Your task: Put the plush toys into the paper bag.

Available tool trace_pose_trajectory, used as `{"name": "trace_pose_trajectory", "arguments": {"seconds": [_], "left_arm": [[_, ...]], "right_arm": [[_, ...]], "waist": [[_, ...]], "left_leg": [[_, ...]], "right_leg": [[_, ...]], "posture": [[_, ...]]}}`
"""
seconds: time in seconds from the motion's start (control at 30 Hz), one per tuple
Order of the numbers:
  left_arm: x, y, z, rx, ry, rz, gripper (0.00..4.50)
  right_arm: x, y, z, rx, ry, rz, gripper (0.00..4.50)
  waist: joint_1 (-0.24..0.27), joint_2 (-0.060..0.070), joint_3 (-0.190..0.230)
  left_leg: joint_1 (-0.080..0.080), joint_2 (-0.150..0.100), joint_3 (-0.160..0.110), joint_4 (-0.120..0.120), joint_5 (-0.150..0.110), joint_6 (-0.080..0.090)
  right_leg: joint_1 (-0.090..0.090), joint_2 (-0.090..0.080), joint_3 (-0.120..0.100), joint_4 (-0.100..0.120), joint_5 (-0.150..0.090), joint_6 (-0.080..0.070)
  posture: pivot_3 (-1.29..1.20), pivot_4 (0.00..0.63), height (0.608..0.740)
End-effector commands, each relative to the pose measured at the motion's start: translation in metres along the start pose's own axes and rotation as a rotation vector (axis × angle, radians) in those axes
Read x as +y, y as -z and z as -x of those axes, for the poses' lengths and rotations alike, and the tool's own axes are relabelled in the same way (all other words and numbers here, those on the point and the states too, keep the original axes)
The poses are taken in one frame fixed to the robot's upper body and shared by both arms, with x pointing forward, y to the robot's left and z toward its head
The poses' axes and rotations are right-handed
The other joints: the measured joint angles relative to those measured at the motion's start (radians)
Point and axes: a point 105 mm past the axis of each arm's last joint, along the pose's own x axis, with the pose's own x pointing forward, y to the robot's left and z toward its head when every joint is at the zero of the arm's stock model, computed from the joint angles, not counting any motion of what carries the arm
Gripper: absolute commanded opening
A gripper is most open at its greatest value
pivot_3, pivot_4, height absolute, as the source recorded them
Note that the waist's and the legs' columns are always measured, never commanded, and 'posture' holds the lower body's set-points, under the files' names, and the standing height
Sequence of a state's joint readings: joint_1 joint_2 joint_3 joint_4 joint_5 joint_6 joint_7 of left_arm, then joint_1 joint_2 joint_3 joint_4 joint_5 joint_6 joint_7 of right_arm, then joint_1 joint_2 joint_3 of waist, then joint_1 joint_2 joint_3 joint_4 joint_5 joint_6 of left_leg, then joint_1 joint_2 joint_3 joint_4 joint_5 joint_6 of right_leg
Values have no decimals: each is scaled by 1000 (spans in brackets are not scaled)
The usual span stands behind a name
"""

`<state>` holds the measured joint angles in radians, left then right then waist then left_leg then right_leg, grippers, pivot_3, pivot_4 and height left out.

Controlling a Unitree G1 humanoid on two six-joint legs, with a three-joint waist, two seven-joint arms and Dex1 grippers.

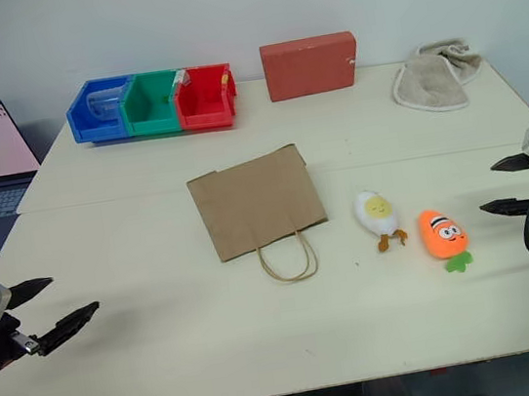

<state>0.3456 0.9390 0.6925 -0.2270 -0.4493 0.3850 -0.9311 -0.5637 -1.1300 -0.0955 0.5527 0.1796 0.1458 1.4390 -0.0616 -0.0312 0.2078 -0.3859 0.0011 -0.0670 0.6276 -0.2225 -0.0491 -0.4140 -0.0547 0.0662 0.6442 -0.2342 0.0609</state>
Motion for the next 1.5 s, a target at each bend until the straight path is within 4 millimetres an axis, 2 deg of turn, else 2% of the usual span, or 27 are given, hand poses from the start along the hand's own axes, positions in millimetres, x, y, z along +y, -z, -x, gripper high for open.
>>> {"name": "trace_pose_trajectory", "arguments": {"seconds": [0.03,0.57,0.93,1.07,1.13,1.17,1.27,1.37,1.5], "left_arm": [[3,-13,7,-44,-4,-42,4481],[4,1,16,-26,21,-18,4481],[0,5,17,-11,48,-99,4481],[-34,-17,-9,-83,192,-131,4481],[-44,-21,-14,-92,232,-139,4481],[-58,-27,-23,-104,288,-165,4481],[-101,-47,-50,-161,460,-247,4481],[-120,-58,-63,-203,526,-274,4481],[-149,-69,-90,-257,615,-340,4481]], "right_arm": [[1,-7,4,-15,-8,25,4500],[1,-5,0,-22,2,34,4500],[1,-8,5,-24,4,50,4500],[11,-18,1,-60,-36,89,4500],[15,-20,1,-66,-49,96,4500],[21,-25,-1,-76,-65,107,4500],[46,-44,-7,-122,-139,153,4500],[66,-57,-9,-149,-186,171,4500],[104,-72,-19,-190,-294,192,4500]], "waist": [[0,0,0],[0,0,0],[0,0,0],[1,0,0],[4,0,0],[4,0,0],[11,0,0],[11,0,-1],[13,1,-1]], "left_leg": [[0,0,0,0,0,0],[0,4,7,0,0,-1],[0,7,12,0,-1,-1],[0,7,13,0,-1,-1],[0,7,13,1,-1,-1],[0,7,13,1,-1,-1],[0,7,12,1,-1,-1],[-1,7,12,1,-1,-1],[0,8,11,2,-1,-1]], "right_leg": [[0,0,0,0,0,0],[-4,0,0,1,0,0],[-6,1,1,1,0,0],[-6,1,2,1,0,0],[-6,1,3,1,1,0],[-6,2,3,1,1,1],[-5,2,3,1,1,2],[-6,4,5,1,5,7],[-5,5,4,1,10,11]], "posture": [[0,150,740],[0,150,740],[0,150,740],[0,150,740],[0,150,740],[0,150,740],[0,150,740],[0,150,740],[0,150,740]]}}
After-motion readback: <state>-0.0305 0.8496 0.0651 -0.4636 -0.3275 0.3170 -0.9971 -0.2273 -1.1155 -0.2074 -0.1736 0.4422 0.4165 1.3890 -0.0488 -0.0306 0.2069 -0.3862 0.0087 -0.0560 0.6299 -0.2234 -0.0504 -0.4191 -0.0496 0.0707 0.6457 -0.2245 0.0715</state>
